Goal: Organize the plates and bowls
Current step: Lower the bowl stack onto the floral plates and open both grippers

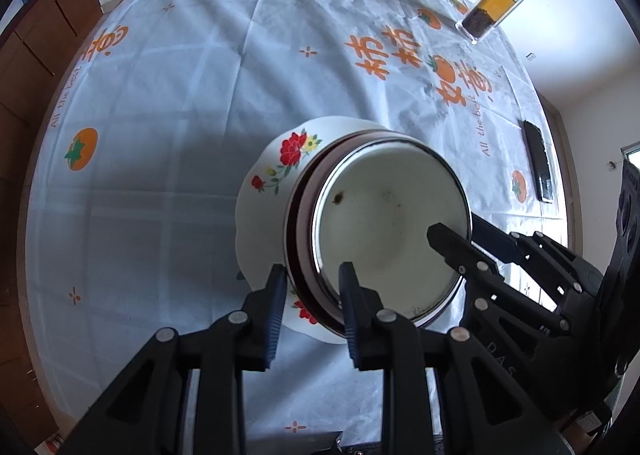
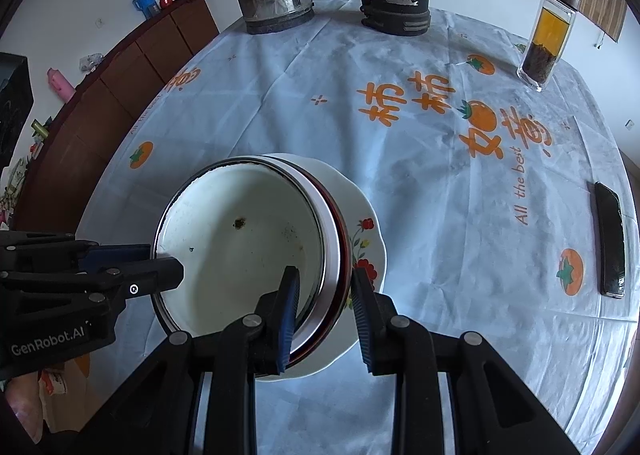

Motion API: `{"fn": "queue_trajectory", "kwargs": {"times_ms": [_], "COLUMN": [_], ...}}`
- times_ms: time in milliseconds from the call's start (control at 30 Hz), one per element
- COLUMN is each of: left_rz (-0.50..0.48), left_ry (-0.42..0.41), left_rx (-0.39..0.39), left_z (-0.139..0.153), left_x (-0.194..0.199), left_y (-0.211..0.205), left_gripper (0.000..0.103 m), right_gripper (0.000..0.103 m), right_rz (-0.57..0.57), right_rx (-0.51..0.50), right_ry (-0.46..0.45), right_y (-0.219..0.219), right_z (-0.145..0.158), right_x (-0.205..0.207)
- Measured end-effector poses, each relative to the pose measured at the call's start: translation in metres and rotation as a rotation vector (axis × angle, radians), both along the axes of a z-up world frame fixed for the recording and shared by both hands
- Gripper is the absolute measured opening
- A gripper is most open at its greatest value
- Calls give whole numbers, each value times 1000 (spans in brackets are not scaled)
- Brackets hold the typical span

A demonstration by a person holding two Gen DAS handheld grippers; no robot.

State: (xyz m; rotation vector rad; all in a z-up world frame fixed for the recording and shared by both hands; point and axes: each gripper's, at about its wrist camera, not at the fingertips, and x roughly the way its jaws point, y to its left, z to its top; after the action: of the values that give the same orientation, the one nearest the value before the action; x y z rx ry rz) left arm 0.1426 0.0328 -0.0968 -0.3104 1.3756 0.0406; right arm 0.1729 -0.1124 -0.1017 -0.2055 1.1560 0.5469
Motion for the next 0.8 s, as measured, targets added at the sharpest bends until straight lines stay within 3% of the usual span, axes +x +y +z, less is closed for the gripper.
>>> {"fn": "queue_trajectory", "kwargs": {"times_ms": [800], "left_rz": [9], "left_ry": [8], "left_rx": [-4], "left_z": [-7], "left_x": [7], "left_y": [5], "left_gripper": [25], "right_gripper": [29], "right_rz": [13], "right_rx": [-15], "right_ry": [9], "right_y": [5], "right_z": [-6], "right_x": [3]}}
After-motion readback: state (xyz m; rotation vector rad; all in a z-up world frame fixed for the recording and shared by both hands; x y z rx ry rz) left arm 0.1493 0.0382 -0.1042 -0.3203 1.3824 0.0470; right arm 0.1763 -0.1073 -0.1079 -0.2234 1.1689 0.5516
